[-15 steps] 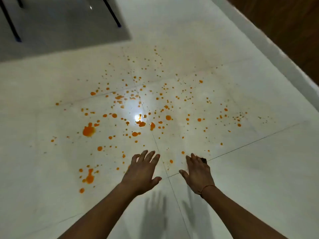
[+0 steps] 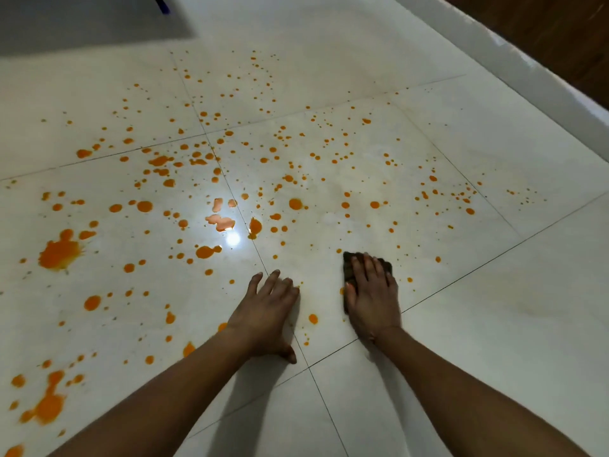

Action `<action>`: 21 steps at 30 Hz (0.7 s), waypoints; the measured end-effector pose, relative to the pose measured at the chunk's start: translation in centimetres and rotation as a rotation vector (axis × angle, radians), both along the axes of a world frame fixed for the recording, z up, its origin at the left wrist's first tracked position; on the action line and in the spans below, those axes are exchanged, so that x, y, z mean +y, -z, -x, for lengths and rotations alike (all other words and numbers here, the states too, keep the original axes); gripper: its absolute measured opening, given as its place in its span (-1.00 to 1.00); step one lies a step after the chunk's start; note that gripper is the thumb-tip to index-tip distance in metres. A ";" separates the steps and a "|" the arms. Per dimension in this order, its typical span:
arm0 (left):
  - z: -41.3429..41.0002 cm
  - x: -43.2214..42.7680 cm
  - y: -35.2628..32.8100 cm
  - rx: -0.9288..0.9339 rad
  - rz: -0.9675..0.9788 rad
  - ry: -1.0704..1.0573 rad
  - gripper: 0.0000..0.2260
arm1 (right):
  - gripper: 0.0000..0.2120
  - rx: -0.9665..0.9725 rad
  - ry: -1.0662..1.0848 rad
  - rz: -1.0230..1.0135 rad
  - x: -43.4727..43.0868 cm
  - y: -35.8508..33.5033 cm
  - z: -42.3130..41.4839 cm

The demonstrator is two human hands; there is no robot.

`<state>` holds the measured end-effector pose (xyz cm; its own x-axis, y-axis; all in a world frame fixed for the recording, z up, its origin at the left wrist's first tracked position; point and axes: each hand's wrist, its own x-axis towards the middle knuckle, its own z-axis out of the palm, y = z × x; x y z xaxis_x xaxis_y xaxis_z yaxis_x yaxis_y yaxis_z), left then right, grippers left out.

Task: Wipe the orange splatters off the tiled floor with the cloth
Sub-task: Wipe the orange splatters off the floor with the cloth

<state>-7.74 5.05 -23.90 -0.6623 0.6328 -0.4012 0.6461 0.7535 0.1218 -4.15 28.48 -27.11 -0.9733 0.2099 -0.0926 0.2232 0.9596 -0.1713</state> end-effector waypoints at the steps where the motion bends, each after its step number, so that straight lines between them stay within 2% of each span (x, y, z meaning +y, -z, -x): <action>1: 0.2 -0.1 0.0 0.014 -0.007 0.015 0.12 | -0.42 0.017 -0.018 0.011 -1.2 0.1 0.1; 4: 0.3 -0.6 -0.6 0.035 0.002 0.022 0.10 | -0.43 -0.056 -0.221 0.071 -3.2 0.2 -4.7; 6: -0.1 -0.8 -0.9 0.036 0.014 0.025 0.06 | -0.43 -0.072 -0.263 0.068 -1.4 0.1 -7.8; 9: -0.6 -1.2 -1.1 0.018 0.016 -0.001 0.03 | -0.41 -0.038 0.002 0.040 0.1 0.4 -4.3; 11: -0.5 -1.9 -1.3 0.018 0.005 -0.025 0.02 | -0.39 -0.005 0.099 0.024 -3.0 0.2 0.4; 13: -0.2 -3.3 -1.4 0.036 0.002 -0.051 0.02 | -0.39 0.028 -0.029 0.019 -7.5 1.0 1.2; 15: 0.1 -5.3 -1.9 0.050 0.018 -0.076 0.02 | -0.39 -0.017 -0.240 0.060 -9.9 1.0 -2.9; 18: -0.5 -7.5 -2.7 0.034 0.033 -0.090 0.02 | -0.36 -0.042 -0.370 0.083 -6.6 -0.3 -8.8; 21: -2.0 -8.0 -2.7 -0.001 0.028 -0.114 0.04 | -0.39 -0.033 -0.090 0.027 -4.7 0.3 -4.8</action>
<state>-5.74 -2.91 -21.16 -0.7290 0.5417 -0.4185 0.5558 0.8253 0.1001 0.67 23.78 -27.44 -0.9844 0.1184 -0.1298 0.1420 0.9711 -0.1916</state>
